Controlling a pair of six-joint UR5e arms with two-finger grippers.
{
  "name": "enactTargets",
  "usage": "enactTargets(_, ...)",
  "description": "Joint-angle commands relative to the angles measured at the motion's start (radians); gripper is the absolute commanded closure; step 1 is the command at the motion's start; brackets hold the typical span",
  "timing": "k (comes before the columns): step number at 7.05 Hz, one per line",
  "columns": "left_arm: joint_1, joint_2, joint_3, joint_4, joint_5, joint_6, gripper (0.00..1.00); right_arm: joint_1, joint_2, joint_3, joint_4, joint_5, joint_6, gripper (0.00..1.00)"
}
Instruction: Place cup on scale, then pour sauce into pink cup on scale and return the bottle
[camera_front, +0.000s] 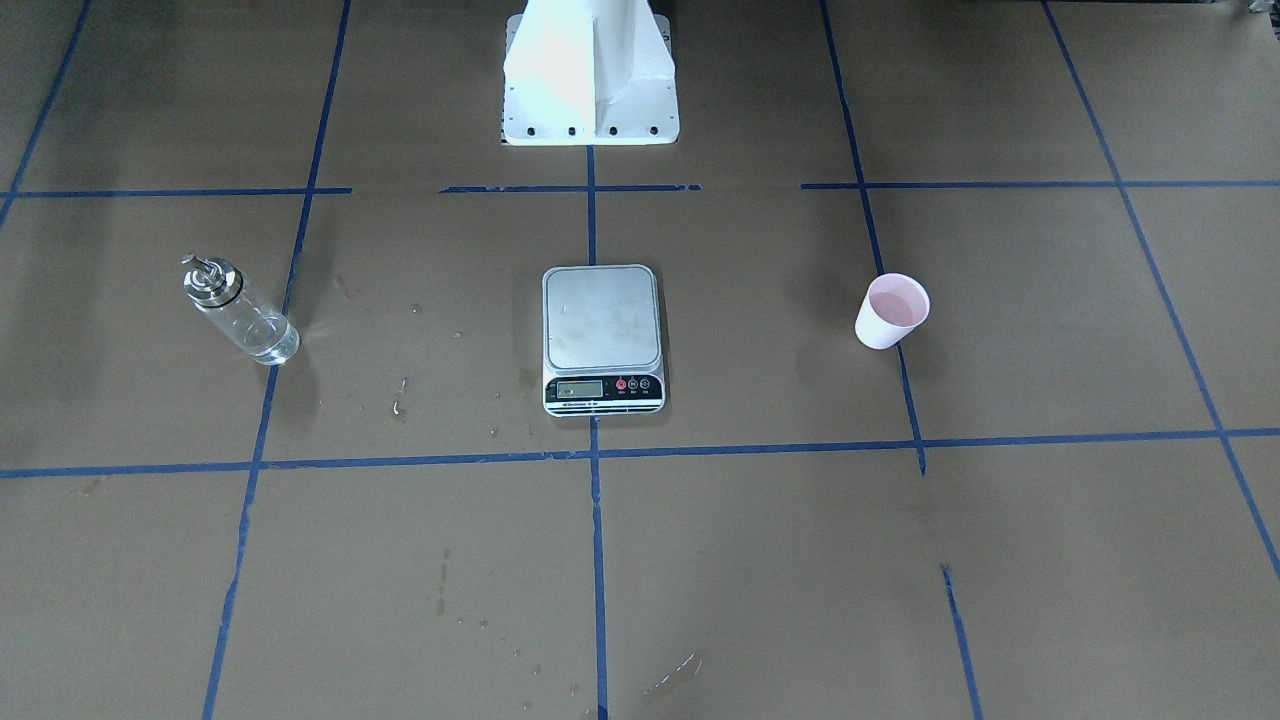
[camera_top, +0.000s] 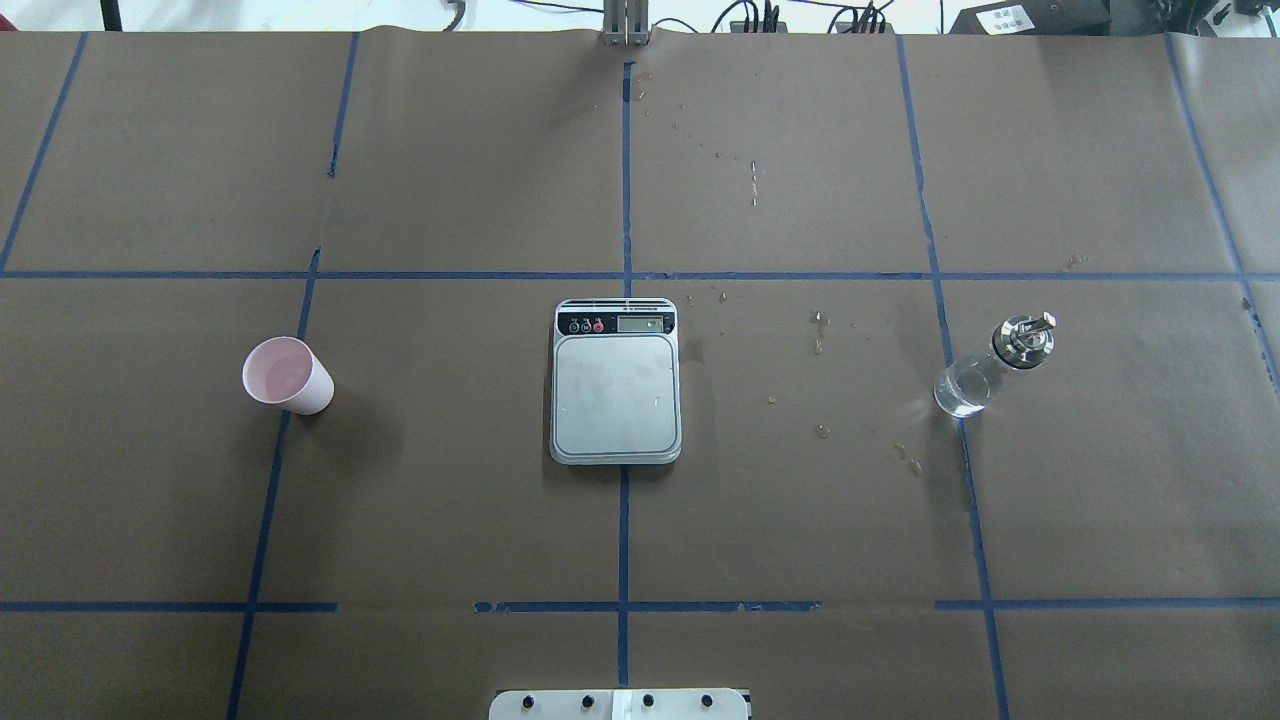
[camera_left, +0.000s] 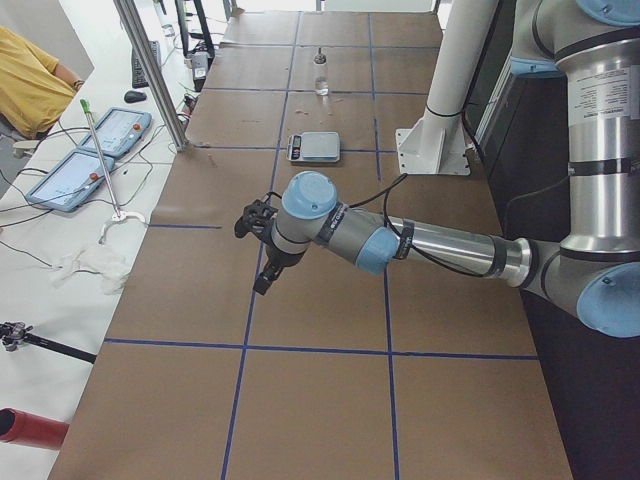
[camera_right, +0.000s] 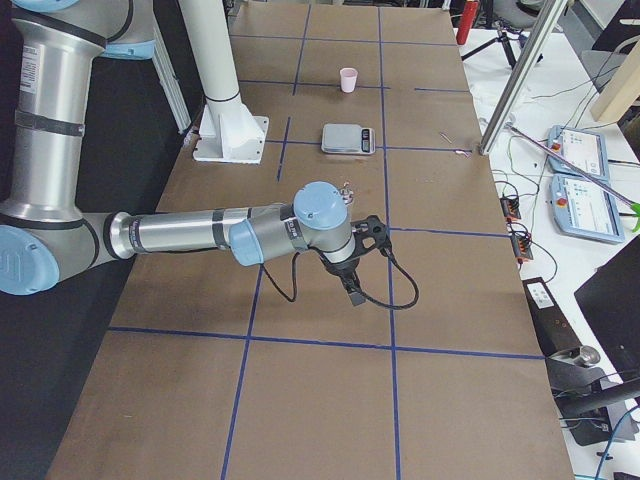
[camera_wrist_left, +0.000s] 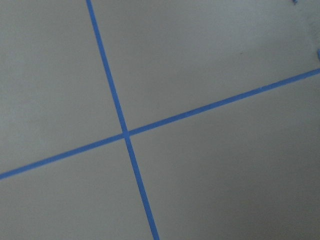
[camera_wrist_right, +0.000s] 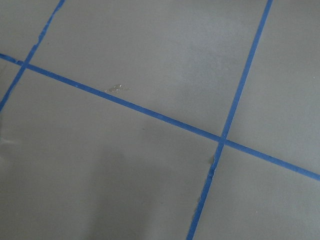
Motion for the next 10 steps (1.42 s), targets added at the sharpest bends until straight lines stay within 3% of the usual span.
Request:
enactTargets(1,0.004,-0.048,0.106,-0.313,-0.04,-0.001,0.0,0.0,-0.001,-0.002,0.006,0.006,0.001,0.0)
enactTargets(2,0.002,-0.053,0.154,-0.322,-0.195,-0.003,0.0,0.0,-0.002,-0.009,0.006,0.043,0.001,0.0)
enactTargets(4,0.005,-0.047,0.182,-0.503,-0.237,-0.08,0.0,0.0,-0.001,0.0,0.007,0.049,0.001,0.0)
enactTargets(6,0.131,-0.063,0.162,-0.506,-0.26,-0.308,0.0,0.0,-0.001,0.001,0.009,0.049,0.002,0.0)
enactTargets(7,0.186,-0.062,0.112,-0.506,-0.217,-0.449,0.0,0.0,-0.001,0.0,0.007,0.049,0.01,0.0)
enactTargets(10,0.494,-0.053,0.021,-0.493,0.225,-0.77,0.0,0.0,-0.007,-0.002,0.007,0.049,0.042,0.0)
